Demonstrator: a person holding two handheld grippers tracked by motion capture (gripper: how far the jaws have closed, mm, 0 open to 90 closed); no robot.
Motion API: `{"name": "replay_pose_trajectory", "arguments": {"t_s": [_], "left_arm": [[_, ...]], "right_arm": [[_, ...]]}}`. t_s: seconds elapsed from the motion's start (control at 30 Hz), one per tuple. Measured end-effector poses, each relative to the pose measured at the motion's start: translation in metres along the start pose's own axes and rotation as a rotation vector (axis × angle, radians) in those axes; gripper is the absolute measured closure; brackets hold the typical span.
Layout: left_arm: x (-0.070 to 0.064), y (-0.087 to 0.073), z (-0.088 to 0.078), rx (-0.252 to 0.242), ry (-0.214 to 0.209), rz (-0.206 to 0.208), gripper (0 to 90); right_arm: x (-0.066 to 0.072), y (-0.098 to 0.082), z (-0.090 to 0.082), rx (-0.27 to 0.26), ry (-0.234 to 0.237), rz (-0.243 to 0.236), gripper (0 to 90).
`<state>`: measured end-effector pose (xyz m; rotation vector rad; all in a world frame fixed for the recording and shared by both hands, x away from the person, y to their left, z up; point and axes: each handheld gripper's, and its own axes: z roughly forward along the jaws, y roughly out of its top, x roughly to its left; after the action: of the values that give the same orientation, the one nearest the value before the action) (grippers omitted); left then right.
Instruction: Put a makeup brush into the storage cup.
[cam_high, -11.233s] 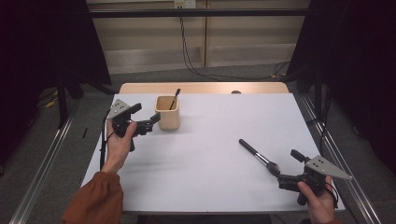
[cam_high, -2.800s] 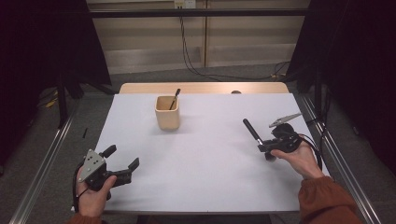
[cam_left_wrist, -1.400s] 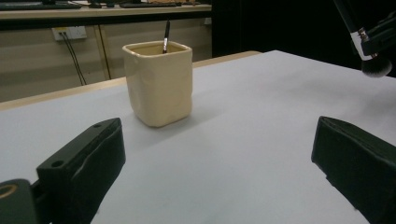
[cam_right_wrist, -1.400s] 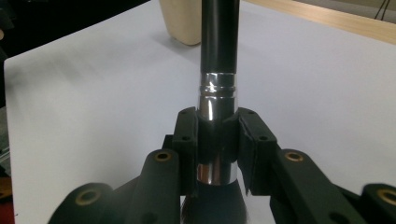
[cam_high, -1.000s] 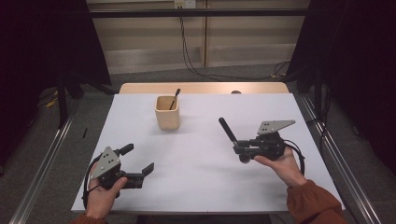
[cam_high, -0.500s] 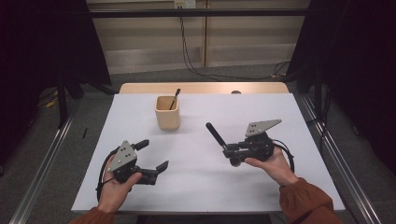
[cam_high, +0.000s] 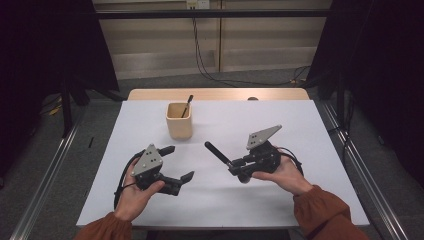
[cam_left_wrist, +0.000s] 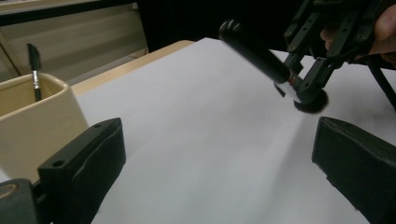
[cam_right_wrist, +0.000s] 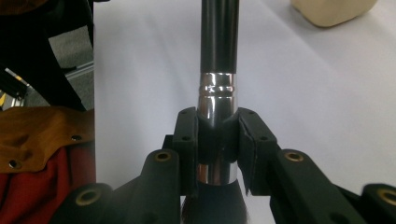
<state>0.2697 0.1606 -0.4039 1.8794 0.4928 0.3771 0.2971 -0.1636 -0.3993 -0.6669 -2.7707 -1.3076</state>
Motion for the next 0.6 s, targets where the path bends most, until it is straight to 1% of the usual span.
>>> {"name": "replay_pose_trajectory", "arguments": {"t_s": [0.07,0.13,0.17,0.23,0.27,0.33,0.37,0.4,0.43,0.47,0.5,0.53,0.57,0.6], "left_arm": [[-0.002,0.001,0.002,0.01,-0.01,0.013,2.6],[-0.003,0.001,0.004,0.012,-0.017,0.01,2.6],[-0.003,0.001,0.004,0.015,-0.017,0.01,2.6],[-0.001,0.002,0.005,0.031,-0.007,0.019,2.6],[-0.001,0.002,0.005,0.037,-0.005,0.02,2.6],[0.001,0.002,0.006,0.054,-0.003,0.032,2.5],[0.001,0.002,0.007,0.064,-0.006,0.033,2.5],[0.001,0.003,0.007,0.074,-0.015,0.029,2.5],[0.002,0.003,0.007,0.09,-0.026,0.044,2.5],[0.002,0.003,0.008,0.088,-0.028,0.048,2.4],[0.002,0.004,0.009,0.083,-0.02,0.038,1.9],[0.001,0.004,0.009,0.087,-0.014,0.037,1.5],[0.001,0.005,0.009,0.1,-0.016,0.05,1.7],[0.0,0.005,0.009,0.107,-0.027,0.053,1.9]], "right_arm": [[0.001,0.001,0.003,0.025,0.002,-0.007,71.2],[0.0,0.002,0.004,0.04,0.007,-0.019,71.2],[-0.001,0.003,0.005,0.062,0.006,-0.032,71.2],[-0.002,0.003,0.007,0.089,0.007,-0.037,71.2],[-0.003,0.004,0.008,0.113,0.009,-0.038,71.2],[-0.003,0.007,0.01,0.144,0.014,-0.06,71.2],[-0.003,0.009,0.011,0.162,0.03,-0.069,71.2],[-0.003,0.01,0.012,0.171,0.032,-0.079,71.2],[-0.004,0.012,0.012,0.18,0.034,-0.088,71.2],[-0.003,0.014,0.013,0.198,0.043,-0.1,71.2],[-0.003,0.015,0.014,0.206,0.041,-0.111,71.2],[-0.003,0.017,0.014,0.219,0.041,-0.115,71.2],[-0.002,0.02,0.015,0.24,0.048,-0.137,71.2],[-0.002,0.021,0.016,0.248,0.045,-0.148,71.2]]}}
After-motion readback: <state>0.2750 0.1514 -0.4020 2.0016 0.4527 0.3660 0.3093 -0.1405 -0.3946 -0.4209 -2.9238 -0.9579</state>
